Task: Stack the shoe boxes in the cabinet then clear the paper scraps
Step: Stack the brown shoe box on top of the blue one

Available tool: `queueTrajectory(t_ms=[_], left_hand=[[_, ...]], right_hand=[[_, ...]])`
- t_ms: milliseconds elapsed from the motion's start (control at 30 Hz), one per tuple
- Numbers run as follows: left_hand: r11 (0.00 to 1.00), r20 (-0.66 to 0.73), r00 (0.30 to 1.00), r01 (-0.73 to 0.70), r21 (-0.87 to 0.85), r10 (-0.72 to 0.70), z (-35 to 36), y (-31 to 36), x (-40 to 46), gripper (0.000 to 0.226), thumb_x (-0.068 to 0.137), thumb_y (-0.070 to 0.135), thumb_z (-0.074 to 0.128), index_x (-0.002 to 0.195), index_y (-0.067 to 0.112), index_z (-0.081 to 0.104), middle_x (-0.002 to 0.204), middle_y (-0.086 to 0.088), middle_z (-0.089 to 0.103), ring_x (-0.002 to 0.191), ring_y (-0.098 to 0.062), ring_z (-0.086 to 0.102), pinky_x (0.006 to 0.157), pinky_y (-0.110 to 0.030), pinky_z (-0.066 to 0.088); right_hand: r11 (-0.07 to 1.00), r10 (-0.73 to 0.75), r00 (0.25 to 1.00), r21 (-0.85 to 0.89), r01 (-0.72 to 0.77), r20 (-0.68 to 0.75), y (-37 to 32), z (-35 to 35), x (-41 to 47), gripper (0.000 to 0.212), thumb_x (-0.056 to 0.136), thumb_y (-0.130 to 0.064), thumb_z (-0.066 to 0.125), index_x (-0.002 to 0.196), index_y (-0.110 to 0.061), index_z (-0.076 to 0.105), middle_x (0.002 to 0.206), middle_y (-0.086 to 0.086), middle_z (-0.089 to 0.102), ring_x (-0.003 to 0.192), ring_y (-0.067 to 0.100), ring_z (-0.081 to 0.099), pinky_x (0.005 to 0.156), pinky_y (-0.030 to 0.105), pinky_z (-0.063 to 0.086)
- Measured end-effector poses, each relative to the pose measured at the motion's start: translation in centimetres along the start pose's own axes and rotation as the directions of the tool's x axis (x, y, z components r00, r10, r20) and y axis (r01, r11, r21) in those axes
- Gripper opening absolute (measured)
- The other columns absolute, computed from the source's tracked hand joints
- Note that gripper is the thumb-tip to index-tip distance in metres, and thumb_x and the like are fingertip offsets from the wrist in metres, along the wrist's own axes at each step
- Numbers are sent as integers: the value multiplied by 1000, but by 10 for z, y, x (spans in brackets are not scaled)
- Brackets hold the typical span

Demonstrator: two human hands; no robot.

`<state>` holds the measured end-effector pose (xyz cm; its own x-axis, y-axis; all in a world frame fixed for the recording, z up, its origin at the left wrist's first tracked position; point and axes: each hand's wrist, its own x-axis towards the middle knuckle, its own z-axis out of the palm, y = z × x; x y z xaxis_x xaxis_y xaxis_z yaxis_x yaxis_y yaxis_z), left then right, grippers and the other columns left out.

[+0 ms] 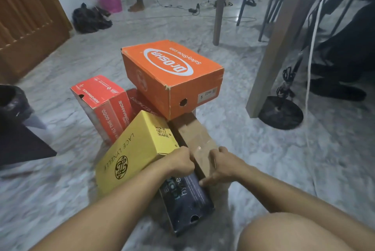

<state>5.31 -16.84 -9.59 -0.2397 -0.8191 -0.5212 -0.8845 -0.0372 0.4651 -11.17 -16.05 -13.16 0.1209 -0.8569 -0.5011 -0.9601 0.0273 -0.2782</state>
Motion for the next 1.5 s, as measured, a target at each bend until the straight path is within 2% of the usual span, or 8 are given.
queueTrajectory(t_ms=[400,500,700,900,1033,1167,1367,1500], left_hand=[[994,17,997,80,-69,-79,39,17,44,84,87,20,62,150,-3,11,154,-19,27,132,-30,44,104,-37,44],[994,-77,994,68,-86,-74,50,21,63,90,84,21,65,148,-5,8,156,-20,16,139,-33,33,111,-38,35],[994,-71,997,37,-105,-45,59,9,112,107,59,32,74,147,6,19,137,-15,46,123,-32,49,101,-41,45],[992,-74,996,42,-118,-51,52,12,118,67,71,19,77,127,4,44,122,-13,57,111,-30,58,87,-33,50],[976,-64,995,62,-208,-77,56,14,123,49,81,7,73,126,2,53,119,-9,58,108,-23,57,77,-19,38],[943,-48,997,38,-331,-57,57,15,133,66,62,18,80,119,12,48,117,-7,61,105,-23,59,90,-35,51],[877,-77,995,23,-480,-68,60,14,144,65,43,20,75,105,12,57,103,-10,68,96,-26,66,86,-46,56],[847,-140,988,-15,-531,-71,51,28,123,63,52,19,86,104,12,50,99,-4,61,95,-25,63,86,-45,56]], right_hand=[[958,174,982,218,-186,74,109,-25,-20,72,74,-14,63,135,-34,29,101,-4,47,74,16,52,48,25,46],[949,168,985,264,-170,31,141,-34,-19,69,75,-7,58,135,-35,39,123,-1,53,94,20,57,68,26,54],[905,277,937,385,-180,-212,173,-34,-9,65,77,1,54,135,-28,59,141,3,53,124,25,50,86,27,46],[876,446,821,362,-318,-358,201,-1,0,67,86,-17,65,148,-23,40,158,18,22,146,34,19,112,44,29],[655,626,766,633,-413,-148,199,21,1,73,82,-30,72,143,-15,36,137,14,48,114,36,54,84,47,54],[426,529,849,867,-258,-7,197,39,6,71,71,-32,85,126,-25,40,111,-2,59,99,22,62,61,41,59],[479,475,877,859,-181,-80,193,40,8,129,41,-40,96,142,-25,17,131,-4,47,118,24,51,85,49,56],[509,472,872,848,-148,-131,192,17,-7,109,49,-33,97,133,-28,29,127,-5,50,113,25,53,82,57,57]])
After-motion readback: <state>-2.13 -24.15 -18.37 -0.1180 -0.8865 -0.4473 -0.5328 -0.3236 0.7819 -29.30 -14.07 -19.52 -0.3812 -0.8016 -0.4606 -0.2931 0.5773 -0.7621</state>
